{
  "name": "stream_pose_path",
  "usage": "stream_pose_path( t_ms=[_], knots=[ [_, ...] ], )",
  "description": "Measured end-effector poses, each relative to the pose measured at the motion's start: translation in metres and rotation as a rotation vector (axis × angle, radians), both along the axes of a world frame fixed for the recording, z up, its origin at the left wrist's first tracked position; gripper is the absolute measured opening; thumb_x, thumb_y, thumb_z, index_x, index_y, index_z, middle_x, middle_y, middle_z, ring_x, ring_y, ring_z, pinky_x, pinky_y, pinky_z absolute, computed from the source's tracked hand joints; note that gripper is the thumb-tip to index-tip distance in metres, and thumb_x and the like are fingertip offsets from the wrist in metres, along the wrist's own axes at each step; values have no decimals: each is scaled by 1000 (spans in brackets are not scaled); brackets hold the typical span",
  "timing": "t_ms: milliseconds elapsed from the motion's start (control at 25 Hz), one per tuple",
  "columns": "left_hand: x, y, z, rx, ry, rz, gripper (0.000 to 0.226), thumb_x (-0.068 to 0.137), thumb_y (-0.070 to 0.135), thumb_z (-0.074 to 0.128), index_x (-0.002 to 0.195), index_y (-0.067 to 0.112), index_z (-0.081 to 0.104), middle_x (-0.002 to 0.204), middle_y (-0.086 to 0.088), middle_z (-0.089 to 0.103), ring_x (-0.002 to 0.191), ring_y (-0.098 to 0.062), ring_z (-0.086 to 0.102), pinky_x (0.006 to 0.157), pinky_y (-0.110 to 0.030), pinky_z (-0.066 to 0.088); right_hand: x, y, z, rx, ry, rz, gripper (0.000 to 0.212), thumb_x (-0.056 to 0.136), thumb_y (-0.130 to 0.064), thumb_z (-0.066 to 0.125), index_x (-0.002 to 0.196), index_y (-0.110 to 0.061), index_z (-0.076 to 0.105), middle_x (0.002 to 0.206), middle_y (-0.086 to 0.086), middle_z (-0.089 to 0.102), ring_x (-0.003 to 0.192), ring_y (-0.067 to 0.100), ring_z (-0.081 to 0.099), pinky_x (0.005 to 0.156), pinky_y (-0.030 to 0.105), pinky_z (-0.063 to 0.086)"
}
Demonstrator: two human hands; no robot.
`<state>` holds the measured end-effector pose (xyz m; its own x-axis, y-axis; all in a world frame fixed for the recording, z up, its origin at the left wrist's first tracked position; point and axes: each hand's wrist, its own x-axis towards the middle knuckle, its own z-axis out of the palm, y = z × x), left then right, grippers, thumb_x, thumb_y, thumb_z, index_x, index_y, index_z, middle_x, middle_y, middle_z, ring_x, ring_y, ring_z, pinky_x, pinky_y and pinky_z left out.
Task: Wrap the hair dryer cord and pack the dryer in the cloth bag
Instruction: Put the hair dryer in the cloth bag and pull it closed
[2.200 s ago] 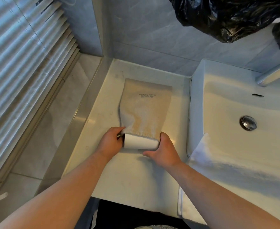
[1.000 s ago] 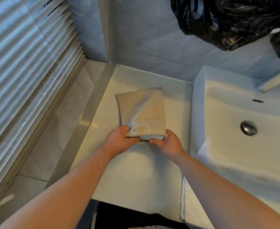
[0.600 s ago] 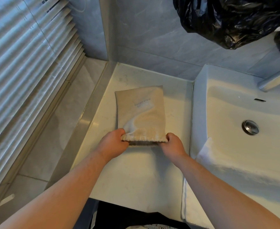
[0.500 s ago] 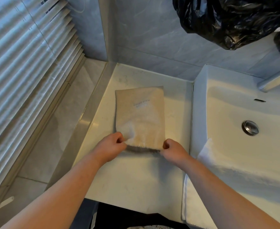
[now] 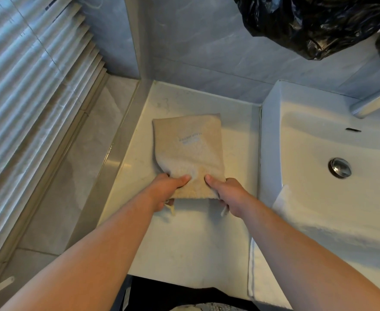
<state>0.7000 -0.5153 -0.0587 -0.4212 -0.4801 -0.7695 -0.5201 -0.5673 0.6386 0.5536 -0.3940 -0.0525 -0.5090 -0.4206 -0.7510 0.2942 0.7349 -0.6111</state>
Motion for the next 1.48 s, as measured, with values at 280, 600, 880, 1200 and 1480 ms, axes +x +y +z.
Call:
stream_pose_path(
  t_ms=[280, 600, 880, 1200, 1480],
  knots=[
    [4, -5, -21, -124, -109, 68, 28, 84, 37, 74, 91, 10, 68, 86, -14, 71, 76, -28, 65, 58, -30, 43, 17, -5, -3, -66, -125, -173, 35, 79, -34, 76, 102, -9, 66, 83, 3, 68, 66, 16, 63, 41, 15, 42],
    [17, -4, -6, -81, -45, 0, 19, 88, 29, 72, 97, 12, 69, 86, -5, 74, 76, -18, 70, 62, -27, 56, 7, 7, -4, -7, -89, 3, 43, 79, -43, 73, 101, -6, 65, 74, 5, 64, 58, 17, 58, 49, 24, 42],
    [70, 3, 3, -115, -193, -222, 27, 102, 14, 48, 76, 10, 50, 65, -7, 52, 49, -14, 43, 40, -23, 33, 2, 60, -10, 26, -278, -44, 28, 98, -31, 48, 75, -15, 53, 55, 2, 44, 44, 11, 31, 46, 23, 22],
    [88, -10, 21, -521, -399, -416, 24, 98, 17, 54, 78, 9, 65, 61, -3, 49, 53, -14, 42, 47, -23, 29, -8, 72, 1, 6, 73, 20, 19, 83, -28, 72, 76, -13, 63, 55, 0, 42, 50, 15, 34, 50, 26, 29],
    [108, -10, 19, -782, -703, -632, 28, 100, 22, 49, 103, -1, 64, 110, -22, 67, 102, -38, 63, 77, -33, 47, 4, 68, 0, 145, 395, -28, 15, 86, -23, 63, 84, -9, 66, 91, 14, 69, 77, 30, 62, 66, 31, 46]
  ],
)
